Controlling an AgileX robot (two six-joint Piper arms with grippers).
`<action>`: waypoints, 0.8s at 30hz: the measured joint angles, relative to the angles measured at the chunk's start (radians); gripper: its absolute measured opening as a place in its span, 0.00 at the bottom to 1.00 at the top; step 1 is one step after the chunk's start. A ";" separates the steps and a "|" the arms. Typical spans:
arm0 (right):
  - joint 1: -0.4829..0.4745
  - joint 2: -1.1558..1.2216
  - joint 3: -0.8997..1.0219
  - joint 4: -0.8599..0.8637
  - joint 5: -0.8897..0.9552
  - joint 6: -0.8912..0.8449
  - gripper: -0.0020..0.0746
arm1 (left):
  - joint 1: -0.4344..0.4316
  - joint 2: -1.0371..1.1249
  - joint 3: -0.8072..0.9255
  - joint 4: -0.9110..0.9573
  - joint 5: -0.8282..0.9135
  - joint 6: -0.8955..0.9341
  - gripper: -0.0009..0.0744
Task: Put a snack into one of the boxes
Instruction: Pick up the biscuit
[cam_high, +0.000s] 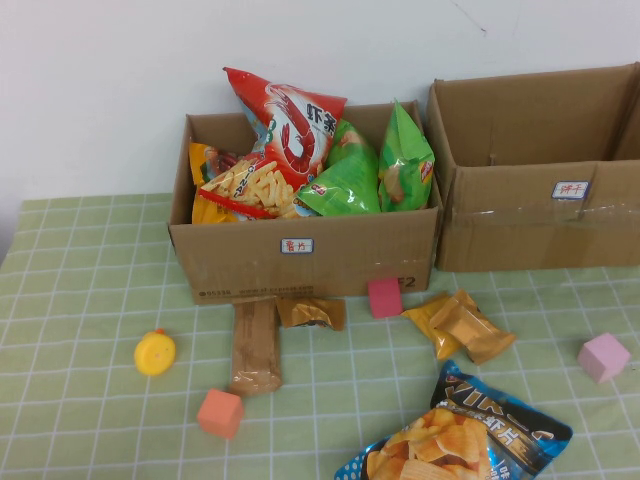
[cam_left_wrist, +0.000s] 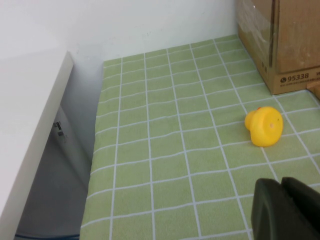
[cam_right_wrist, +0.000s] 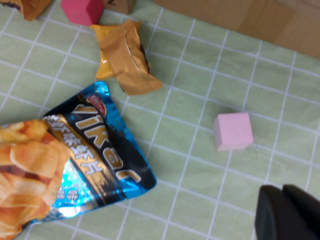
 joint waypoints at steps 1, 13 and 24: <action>0.004 0.032 -0.025 -0.003 0.007 -0.002 0.02 | 0.000 0.000 0.000 0.000 0.000 0.000 0.01; 0.248 0.329 -0.207 -0.326 0.013 0.287 0.02 | 0.000 0.000 0.000 0.000 0.000 0.000 0.01; 0.445 0.611 -0.274 -0.601 -0.047 0.498 0.02 | 0.000 0.000 0.000 0.000 0.000 -0.002 0.01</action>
